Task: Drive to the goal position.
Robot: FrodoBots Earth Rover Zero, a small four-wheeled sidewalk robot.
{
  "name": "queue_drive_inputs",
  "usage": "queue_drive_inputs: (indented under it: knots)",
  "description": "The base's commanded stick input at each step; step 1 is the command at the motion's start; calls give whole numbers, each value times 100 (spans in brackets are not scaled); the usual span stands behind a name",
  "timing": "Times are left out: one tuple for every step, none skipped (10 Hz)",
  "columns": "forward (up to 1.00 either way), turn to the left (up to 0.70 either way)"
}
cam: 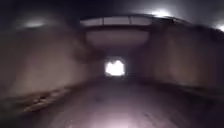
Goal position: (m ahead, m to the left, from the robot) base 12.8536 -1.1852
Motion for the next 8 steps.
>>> queue_drive_inputs:
  knots:
    - [100, -4]
    - [100, -5]
    - [100, -4]
    - [100, -2]
    - [100, -1]
    - [100, 0]
    - [100, 0]
    - [100, 1]
